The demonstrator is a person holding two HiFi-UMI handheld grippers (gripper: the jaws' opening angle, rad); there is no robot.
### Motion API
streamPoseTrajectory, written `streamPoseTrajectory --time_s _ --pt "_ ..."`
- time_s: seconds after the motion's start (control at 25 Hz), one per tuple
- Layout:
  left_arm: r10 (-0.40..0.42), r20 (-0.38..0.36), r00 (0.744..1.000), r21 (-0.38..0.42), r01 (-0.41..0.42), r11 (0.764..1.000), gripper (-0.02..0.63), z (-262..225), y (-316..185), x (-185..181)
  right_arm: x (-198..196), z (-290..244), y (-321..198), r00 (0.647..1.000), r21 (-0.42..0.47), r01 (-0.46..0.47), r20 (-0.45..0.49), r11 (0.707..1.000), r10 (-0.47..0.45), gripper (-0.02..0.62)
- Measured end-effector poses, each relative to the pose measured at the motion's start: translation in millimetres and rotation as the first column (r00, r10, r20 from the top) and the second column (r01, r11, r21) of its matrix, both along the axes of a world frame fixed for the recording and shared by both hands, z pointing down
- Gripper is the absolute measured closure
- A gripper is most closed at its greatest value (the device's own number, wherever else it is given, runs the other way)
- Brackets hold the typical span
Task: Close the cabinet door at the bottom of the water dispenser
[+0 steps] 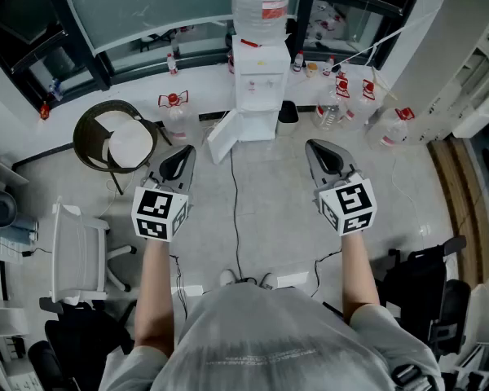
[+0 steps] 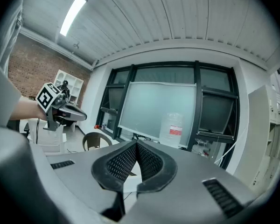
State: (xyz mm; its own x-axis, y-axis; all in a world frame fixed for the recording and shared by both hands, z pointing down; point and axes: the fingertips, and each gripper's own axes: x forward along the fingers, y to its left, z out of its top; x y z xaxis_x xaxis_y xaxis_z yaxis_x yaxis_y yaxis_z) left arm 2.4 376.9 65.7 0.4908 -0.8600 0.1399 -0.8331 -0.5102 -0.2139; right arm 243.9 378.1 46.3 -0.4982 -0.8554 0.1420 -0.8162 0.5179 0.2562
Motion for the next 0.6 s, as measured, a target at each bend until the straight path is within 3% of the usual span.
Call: streamPoseTrajectory --time_s 0.32,0.44,0.6 --pt "-0.043 0.025 0.999 -0.017 0.044 0.999 0.583 5.5 18.1 42.9 52.1 -3.2 12.0 0.998 0.028 0.028 0.048 0.999 -0.029 0.568" --pt "-0.063 0.039 0.997 -0.033 0.064 0.997 0.583 14.4 21.5 54.9 66.7 7.4 9.5 0.996 0.002 0.048 0.08 0.999 -0.048 0.566" --pt "-0.103 0.024 0.994 -0.039 0.104 0.994 0.583 15.8 10.5 50.8 69.1 12.2 -6.5 0.992 -0.013 0.071 0.103 0.997 -0.07 0.539"
